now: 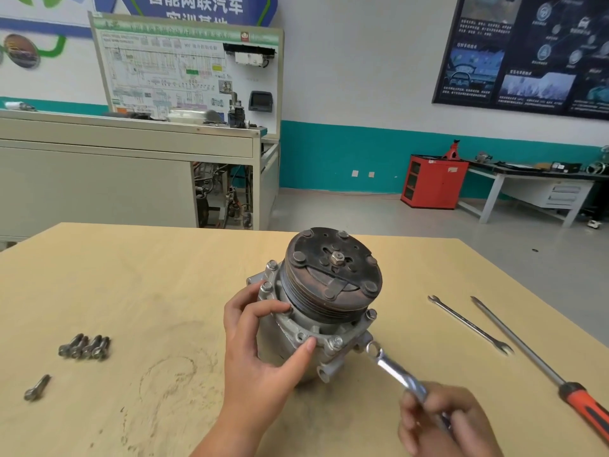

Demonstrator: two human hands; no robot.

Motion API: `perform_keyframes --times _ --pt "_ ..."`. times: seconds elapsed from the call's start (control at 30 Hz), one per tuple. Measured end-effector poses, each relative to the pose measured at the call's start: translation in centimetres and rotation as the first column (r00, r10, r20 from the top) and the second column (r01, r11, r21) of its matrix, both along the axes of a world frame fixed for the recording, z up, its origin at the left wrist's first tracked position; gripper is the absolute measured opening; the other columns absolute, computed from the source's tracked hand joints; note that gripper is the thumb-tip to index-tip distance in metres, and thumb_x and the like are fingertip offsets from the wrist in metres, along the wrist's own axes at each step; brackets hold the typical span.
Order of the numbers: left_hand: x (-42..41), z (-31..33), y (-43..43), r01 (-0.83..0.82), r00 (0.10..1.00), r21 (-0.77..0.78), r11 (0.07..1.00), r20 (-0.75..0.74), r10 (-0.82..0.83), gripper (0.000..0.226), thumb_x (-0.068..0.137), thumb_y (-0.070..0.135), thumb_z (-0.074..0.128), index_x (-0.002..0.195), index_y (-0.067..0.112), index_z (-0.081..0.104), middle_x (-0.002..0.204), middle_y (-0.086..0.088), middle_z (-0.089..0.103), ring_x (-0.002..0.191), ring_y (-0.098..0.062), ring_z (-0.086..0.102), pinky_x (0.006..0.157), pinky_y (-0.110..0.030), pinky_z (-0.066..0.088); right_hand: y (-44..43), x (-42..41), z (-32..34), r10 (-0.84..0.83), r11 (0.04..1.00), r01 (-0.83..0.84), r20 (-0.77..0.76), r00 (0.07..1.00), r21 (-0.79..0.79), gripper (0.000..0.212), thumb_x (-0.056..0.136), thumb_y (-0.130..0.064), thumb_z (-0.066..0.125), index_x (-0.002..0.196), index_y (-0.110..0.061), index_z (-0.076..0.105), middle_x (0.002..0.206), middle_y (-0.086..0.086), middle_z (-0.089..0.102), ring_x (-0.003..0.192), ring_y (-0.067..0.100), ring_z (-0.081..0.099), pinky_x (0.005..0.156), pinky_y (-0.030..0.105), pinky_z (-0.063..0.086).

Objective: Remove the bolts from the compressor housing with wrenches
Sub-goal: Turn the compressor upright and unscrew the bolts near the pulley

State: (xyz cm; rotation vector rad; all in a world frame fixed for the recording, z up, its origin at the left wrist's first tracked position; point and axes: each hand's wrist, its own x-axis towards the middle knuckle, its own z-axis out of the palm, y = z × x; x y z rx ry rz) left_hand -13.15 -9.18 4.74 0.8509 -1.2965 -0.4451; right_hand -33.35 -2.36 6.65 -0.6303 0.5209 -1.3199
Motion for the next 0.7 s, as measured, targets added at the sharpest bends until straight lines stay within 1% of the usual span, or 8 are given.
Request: perform_keyframes --times 0.03,0.07,0.13,0.2,0.27,0.47,0.57,0.7 --pt "0.0 0.0 0.0 0.005 1.0 -0.002 1.0 -0.002 -0.005 0.039 0.059 0.042 0.074 0.094 0.048 0.06 0.129 0.007 0.043 0.133 -0.018 0.041 0.109 -0.052 0.036 0.2 0.5 -0.1 -0.03 0.988 0.001 -0.185 0.982 -0.155 0.042 0.097 0.007 0.023 0.09 0.027 0.06 0.094 0.041 0.061 0.086 0.042 0.062 0.09 0.035 0.045" --pt "0.1 0.0 -0.1 0.005 1.0 -0.009 1.0 -0.002 -0.005 0.039 0.059 0.042 0.074 0.094 0.048 0.06 0.13 0.005 0.043 0.133 -0.019 0.041 0.109 -0.053 0.036 0.2 1.8 0.2 0.112 0.967 -0.141 -0.142 0.983 -0.214 0.012 0.081 0.012 0.06 0.08 0.023 0.065 0.083 0.037 0.064 0.071 0.04 0.064 0.073 0.023 0.052" --pt "0.1 -0.1 -0.1 0.002 1.0 -0.02 1.0 0.002 -0.002 0.039 0.06 0.041 0.075 0.095 0.047 0.06 0.13 0.002 0.043 0.133 -0.023 0.041 0.108 -0.056 0.036 0.1 3.7 1.5 0.03 0.999 -0.023 -0.203 0.979 0.036 0.029 0.045 0.001 0.089 0.053 0.015 0.065 0.052 0.028 0.056 0.027 0.025 0.049 0.031 0.013 0.038" --pt "0.2 -0.2 -0.2 -0.004 1.0 -0.028 1.0 0.011 0.005 0.04 0.06 0.041 0.075 0.096 0.047 0.06 0.129 0.004 0.043 0.132 -0.024 0.042 0.106 -0.057 0.037 1.9 5.7 2.2 -0.128 0.991 0.137 -0.321 0.939 0.005 0.012 0.061 0.013 0.07 0.051 0.008 0.067 0.051 0.02 0.052 0.02 0.013 0.041 0.024 0.012 0.028" --pt "0.2 -0.2 -0.2 -0.006 1.0 -0.033 0.999 0.013 0.007 0.04 0.06 0.042 0.075 0.097 0.048 0.06 0.129 0.005 0.044 0.132 -0.025 0.042 0.106 -0.057 0.037 1.8 6.2 1.4 -0.22 0.975 0.208 -0.412 0.884 -0.076 0.039 0.057 0.027 0.047 0.065 -0.001 0.073 0.061 0.016 0.062 0.026 0.01 0.046 0.03 0.012 0.033" --pt "0.2 -0.4 -0.4 0.003 1.0 -0.042 0.999 0.001 -0.003 0.039 0.062 0.041 0.075 0.097 0.049 0.06 0.129 0.003 0.044 0.133 -0.028 0.041 0.107 -0.058 0.036 1.4 6.3 -1.0 -0.416 0.883 0.146 -0.599 0.684 -0.447 0.056 0.063 -0.011 0.042 0.072 -0.062 0.064 0.081 -0.026 0.069 0.07 -0.004 0.062 0.056 0.01 0.043" --pt "0.2 -0.5 -0.5 0.004 1.0 -0.045 0.999 0.001 -0.004 0.04 0.062 0.041 0.075 0.098 0.049 0.06 0.128 0.004 0.043 0.132 -0.029 0.041 0.107 -0.058 0.035 1.5 5.6 -0.8 -0.454 0.855 0.134 -0.598 0.66 -0.501 0.057 0.068 -0.013 0.038 0.08 -0.063 0.063 0.088 -0.023 0.071 0.068 -0.001 0.062 0.059 0.008 0.042" --pt "0.2 -0.6 -0.5 0.008 1.0 -0.045 0.999 -0.001 -0.008 0.039 0.062 0.04 0.075 0.097 0.049 0.059 0.129 0.003 0.044 0.132 -0.031 0.042 0.107 -0.059 0.035 -0.6 3.0 0.1 -0.316 0.934 0.227 -0.345 0.884 -0.275 0.021 0.053 -0.026 0.064 0.069 -0.023 0.078 0.055 0.018 0.065 0.044 0.023 0.056 0.039 0.019 0.038"
